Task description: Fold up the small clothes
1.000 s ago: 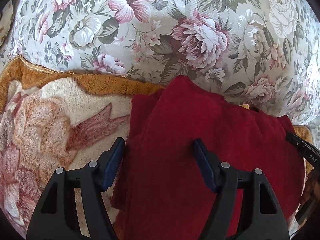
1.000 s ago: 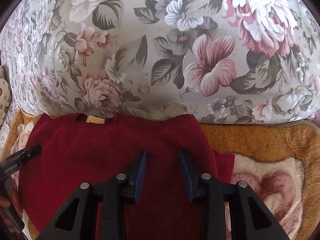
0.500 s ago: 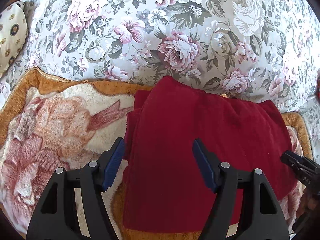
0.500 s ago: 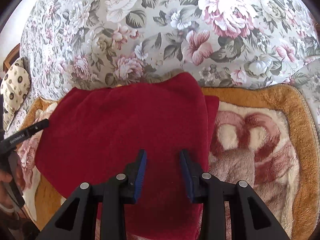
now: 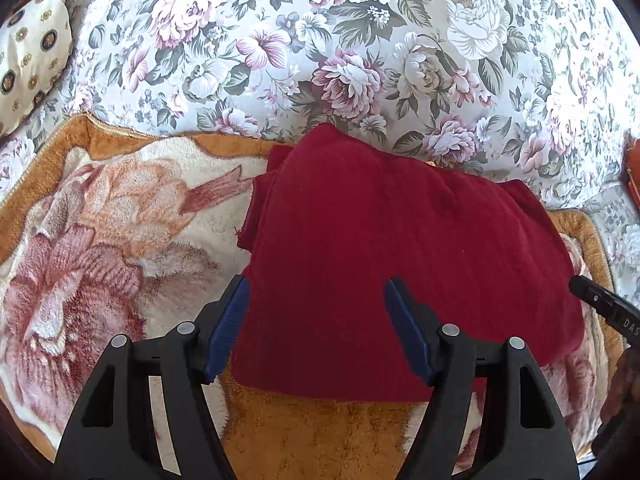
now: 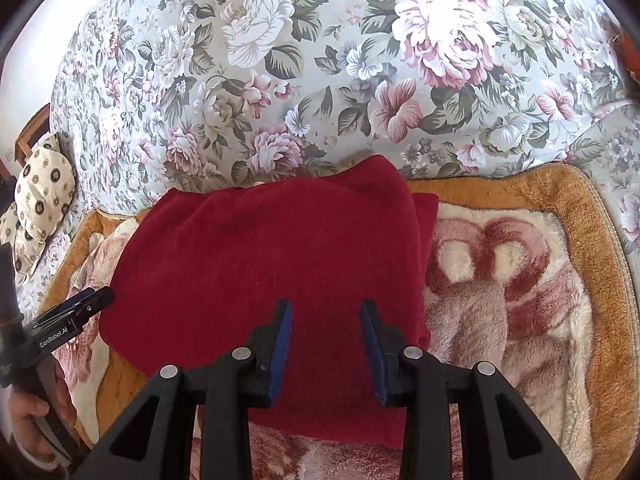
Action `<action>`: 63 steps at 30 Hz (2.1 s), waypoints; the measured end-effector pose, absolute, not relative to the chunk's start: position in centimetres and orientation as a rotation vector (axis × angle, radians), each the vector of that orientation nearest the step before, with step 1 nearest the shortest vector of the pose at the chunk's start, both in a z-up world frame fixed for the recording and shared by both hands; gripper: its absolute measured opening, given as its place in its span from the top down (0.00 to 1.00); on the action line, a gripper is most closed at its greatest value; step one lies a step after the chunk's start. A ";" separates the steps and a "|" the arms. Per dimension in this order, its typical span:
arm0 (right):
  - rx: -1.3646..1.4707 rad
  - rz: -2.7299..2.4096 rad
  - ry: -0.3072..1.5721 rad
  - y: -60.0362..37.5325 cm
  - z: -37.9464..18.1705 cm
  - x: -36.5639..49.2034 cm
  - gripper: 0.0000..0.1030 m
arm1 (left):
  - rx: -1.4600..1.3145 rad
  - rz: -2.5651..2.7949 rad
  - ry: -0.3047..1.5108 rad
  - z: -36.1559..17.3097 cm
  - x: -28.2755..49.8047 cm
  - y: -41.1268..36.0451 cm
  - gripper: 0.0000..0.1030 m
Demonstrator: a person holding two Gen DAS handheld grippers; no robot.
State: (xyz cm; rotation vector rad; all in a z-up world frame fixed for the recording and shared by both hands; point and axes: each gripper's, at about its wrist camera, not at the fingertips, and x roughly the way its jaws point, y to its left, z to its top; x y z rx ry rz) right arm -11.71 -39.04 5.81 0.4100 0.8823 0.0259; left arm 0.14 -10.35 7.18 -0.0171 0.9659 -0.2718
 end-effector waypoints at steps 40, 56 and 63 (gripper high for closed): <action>0.271 0.165 0.870 -27.0 6.8 3.6 0.66 | -0.110 -0.172 1.082 3.8 3.2 -7.3 0.31; 0.282 0.197 0.946 -23.9 5.6 7.9 0.67 | -0.107 -0.159 1.072 4.1 2.6 -6.7 0.31; 0.375 0.342 0.964 -20.3 6.2 9.7 0.65 | -0.096 -0.158 1.064 4.1 2.5 -5.6 0.31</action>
